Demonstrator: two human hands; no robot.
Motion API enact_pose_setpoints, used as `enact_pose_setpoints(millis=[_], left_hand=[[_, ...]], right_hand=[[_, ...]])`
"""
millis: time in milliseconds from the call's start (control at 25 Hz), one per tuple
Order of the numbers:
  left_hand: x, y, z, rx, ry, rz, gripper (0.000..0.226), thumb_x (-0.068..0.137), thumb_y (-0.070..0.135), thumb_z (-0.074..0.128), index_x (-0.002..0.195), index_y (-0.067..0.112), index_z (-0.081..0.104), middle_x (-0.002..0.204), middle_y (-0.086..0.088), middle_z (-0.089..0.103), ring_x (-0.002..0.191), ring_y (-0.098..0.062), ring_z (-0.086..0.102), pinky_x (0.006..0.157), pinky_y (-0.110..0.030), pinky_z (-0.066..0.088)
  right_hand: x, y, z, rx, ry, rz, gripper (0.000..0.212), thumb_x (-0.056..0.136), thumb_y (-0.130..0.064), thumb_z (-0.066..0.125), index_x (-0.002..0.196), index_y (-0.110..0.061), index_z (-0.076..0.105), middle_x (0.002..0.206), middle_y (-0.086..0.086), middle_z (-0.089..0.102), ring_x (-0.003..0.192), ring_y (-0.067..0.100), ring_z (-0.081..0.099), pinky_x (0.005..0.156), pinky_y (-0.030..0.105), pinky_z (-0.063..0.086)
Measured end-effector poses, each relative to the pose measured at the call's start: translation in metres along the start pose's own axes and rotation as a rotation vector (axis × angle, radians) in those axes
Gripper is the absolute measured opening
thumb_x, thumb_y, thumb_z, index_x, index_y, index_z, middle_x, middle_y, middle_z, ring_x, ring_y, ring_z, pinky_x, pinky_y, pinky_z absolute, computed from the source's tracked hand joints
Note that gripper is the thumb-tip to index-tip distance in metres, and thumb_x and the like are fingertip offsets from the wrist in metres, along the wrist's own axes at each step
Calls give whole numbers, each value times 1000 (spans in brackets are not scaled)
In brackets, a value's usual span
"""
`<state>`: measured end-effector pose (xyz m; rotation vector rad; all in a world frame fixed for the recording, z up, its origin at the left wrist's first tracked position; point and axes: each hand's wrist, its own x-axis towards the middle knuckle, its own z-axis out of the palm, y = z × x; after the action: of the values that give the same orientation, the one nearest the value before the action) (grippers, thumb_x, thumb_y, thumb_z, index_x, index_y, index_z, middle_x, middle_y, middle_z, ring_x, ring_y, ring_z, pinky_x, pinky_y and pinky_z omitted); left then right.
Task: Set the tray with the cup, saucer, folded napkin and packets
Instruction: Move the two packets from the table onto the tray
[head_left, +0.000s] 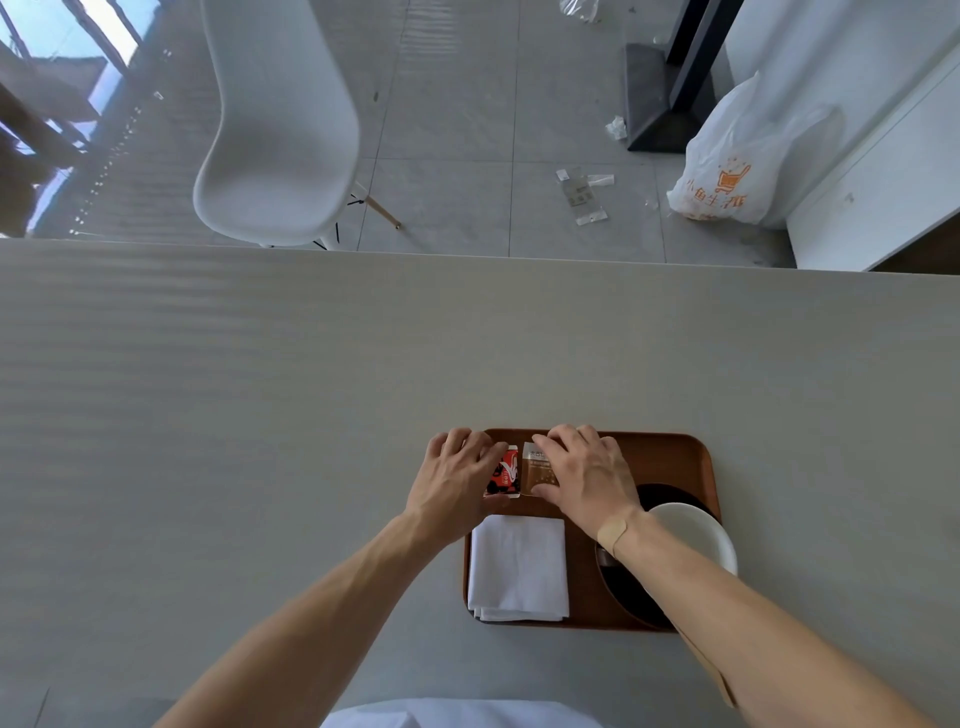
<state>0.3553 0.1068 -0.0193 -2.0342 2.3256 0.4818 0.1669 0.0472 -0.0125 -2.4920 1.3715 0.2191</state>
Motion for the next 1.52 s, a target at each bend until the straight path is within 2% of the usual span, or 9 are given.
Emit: enact_pose_setpoints(millis=[520,720,840,1240,1400,1520], left_hand=[[8,-4,3,7,-14,-17,60,83,53,61,136,28,51,130,2,52,126,-23,39,109,-40,22],[9,-2,1,29,-38,-59,60,82,52,61,137,30,49,132,2,48,130,-24,35,115,-51,9],[10,-2,1,24,-44,-61,61,82,52,60,137,30,47,133,3,47,130,-23,34,115,-52,8],[8,-1,2,-14,-6,-52,60,81,55,61,135,32,50,129,3,50,125,-23,39,114,-49,14],[-2,1,0,-100,96,-46,53,80,58,65,123,30,61,116,2,58,112,-23,50,106,-46,29],[-27,3,5,-157,174,24,45,75,52,67,114,30,64,111,3,60,106,-24,55,98,-45,37]], right_hand=[[2,-3,4,11,-70,-18,68,82,-44,69,141,-24,42,136,1,47,122,23,42,96,39,39],[4,-2,4,33,-69,-10,67,82,-43,69,141,-26,42,136,0,46,122,23,41,96,39,39],[3,-3,5,50,-58,-2,67,81,-42,70,141,-26,42,136,-1,47,121,23,42,96,39,39],[2,-5,3,51,-52,-3,69,82,-42,69,142,-24,40,136,0,45,122,23,40,97,39,38],[-8,-11,-8,58,3,-9,67,83,-40,69,141,-23,41,134,0,46,121,22,41,98,38,39],[-33,-31,-15,101,73,-49,58,79,-38,72,132,-23,53,121,-2,56,110,20,51,90,35,46]])
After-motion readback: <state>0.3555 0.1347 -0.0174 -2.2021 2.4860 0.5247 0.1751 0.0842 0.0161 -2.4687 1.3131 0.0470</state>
